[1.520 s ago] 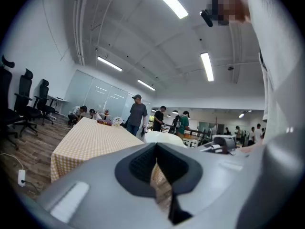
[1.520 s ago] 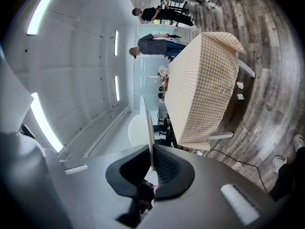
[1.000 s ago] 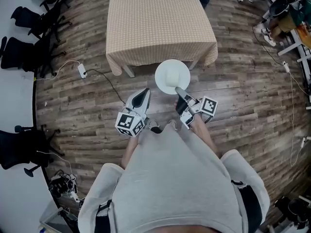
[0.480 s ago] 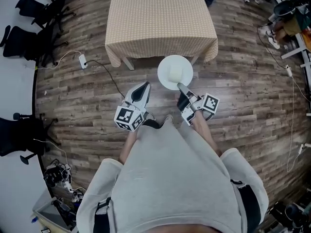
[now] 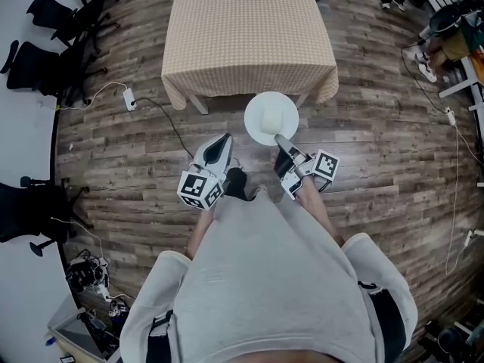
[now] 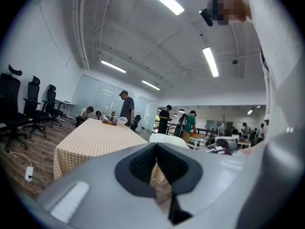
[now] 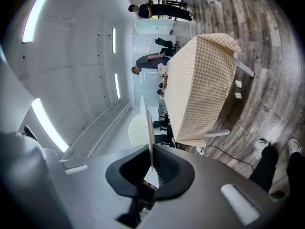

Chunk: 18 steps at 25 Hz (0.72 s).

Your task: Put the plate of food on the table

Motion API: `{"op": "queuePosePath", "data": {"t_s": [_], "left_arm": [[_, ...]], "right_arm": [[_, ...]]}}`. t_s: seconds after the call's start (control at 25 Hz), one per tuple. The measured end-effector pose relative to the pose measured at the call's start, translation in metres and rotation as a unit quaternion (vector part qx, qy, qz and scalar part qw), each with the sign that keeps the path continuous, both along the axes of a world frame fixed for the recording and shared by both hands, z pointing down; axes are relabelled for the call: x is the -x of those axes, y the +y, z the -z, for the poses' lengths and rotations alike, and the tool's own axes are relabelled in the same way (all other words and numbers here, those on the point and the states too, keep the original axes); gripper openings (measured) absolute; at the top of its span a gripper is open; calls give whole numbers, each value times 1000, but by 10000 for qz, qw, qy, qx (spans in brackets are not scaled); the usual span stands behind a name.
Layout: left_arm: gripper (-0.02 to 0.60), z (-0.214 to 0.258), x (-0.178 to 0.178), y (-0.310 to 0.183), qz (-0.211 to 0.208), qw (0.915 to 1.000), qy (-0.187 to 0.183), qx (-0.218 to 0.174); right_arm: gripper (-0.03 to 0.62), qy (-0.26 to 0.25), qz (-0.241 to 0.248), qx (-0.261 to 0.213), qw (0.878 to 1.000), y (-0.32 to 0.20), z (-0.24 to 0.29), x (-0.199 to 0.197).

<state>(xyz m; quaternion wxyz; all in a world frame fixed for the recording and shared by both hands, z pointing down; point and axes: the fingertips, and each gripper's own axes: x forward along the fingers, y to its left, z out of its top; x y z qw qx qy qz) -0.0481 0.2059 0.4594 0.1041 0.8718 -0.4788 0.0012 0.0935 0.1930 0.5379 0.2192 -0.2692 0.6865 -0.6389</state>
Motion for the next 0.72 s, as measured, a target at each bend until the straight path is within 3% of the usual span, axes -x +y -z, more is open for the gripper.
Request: {"op": "queuePosePath", "data": {"t_s": [0.72], "left_arm": [[8, -16, 3, -56, 9, 9999, 104, 14]], "right_arm": [[11, 112, 24, -77, 9999, -58, -11, 2]]}}
